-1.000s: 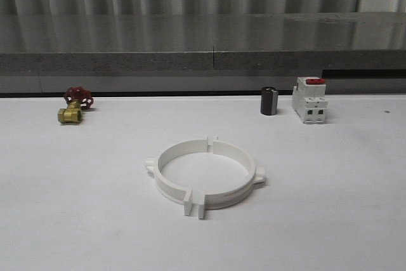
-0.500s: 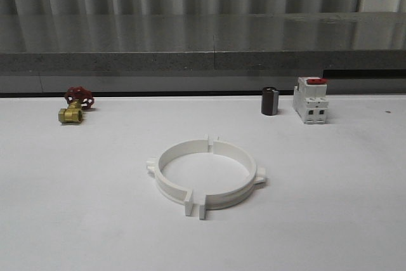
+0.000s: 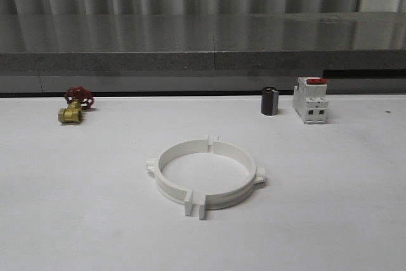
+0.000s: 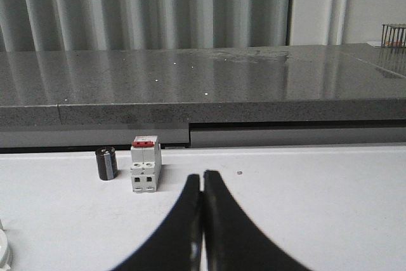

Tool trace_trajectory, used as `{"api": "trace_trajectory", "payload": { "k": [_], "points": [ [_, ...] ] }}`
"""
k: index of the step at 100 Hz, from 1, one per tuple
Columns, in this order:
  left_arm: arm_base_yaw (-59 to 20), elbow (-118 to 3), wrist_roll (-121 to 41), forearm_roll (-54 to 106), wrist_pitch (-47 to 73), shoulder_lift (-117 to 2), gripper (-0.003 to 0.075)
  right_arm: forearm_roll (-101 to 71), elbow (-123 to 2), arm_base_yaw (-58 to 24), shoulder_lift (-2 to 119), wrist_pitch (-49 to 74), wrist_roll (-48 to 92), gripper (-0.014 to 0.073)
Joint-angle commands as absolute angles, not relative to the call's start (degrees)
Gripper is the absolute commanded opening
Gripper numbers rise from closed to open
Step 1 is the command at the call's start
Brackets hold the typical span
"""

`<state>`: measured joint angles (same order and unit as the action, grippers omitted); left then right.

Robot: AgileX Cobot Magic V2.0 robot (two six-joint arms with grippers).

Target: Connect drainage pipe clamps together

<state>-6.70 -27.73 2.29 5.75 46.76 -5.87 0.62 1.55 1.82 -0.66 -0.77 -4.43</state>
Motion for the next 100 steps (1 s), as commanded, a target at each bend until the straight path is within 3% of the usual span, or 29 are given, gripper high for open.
{"api": "trace_trajectory", "payload": {
  "k": [1, 49, 81, 100],
  "points": [
    [-6.7, -29.2, 2.7, 6.4, 42.7, -6.7, -0.0020, 0.7, 0.6, 2.1, -1.8, -6.0, -4.3, -0.0066],
    [-6.7, -26.5, 2.7, 0.6, 40.3, -6.4, -0.0020, 0.7, 0.6, 2.1, -1.8, -6.0, -4.3, -0.0066],
    [-5.4, -6.3, 4.0, -0.6, 4.4, -2.0, -0.0020, 0.7, 0.6, 2.1, -1.8, -6.0, -4.3, -0.0066],
    [-3.1, 1.7, 4.0, 1.1, 1.1, 2.2, -0.0020, 0.7, 0.6, 2.1, -1.8, -6.0, -4.3, -0.0066]
  ]
}}
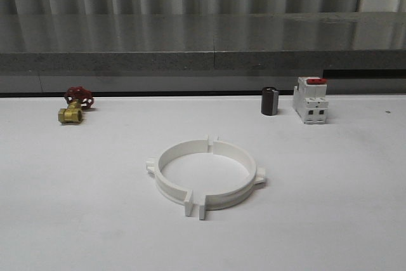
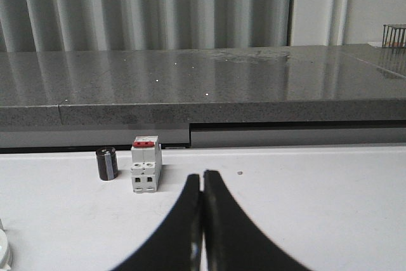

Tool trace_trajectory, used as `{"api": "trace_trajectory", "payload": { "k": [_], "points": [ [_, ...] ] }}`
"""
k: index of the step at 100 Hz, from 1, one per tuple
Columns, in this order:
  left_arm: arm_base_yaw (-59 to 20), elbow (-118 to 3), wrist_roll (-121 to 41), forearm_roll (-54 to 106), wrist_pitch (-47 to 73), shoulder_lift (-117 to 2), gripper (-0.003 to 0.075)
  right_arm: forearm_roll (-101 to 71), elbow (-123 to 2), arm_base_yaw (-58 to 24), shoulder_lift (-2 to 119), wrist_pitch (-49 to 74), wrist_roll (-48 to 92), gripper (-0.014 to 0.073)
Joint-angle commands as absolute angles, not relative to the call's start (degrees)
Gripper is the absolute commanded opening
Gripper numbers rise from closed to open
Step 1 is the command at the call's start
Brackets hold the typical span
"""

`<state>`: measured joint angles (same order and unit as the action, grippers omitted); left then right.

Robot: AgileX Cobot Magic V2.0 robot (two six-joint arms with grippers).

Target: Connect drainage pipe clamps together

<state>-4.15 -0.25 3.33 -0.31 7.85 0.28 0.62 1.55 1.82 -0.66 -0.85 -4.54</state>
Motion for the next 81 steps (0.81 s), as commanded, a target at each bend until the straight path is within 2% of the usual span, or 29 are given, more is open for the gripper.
{"api": "trace_trajectory", "payload": {
  "k": [1, 81],
  "points": [
    [-3.0, 1.6, 4.0, 1.1, 1.7, 2.1, -0.0020, 0.7, 0.6, 2.1, -1.8, -6.0, -4.3, -0.0066],
    [-1.9, 1.8, 4.0, 1.2, 0.0, 2.2, -0.0020, 0.7, 0.6, 2.1, -1.7, -5.9, -4.3, -0.0066]
  ]
}}
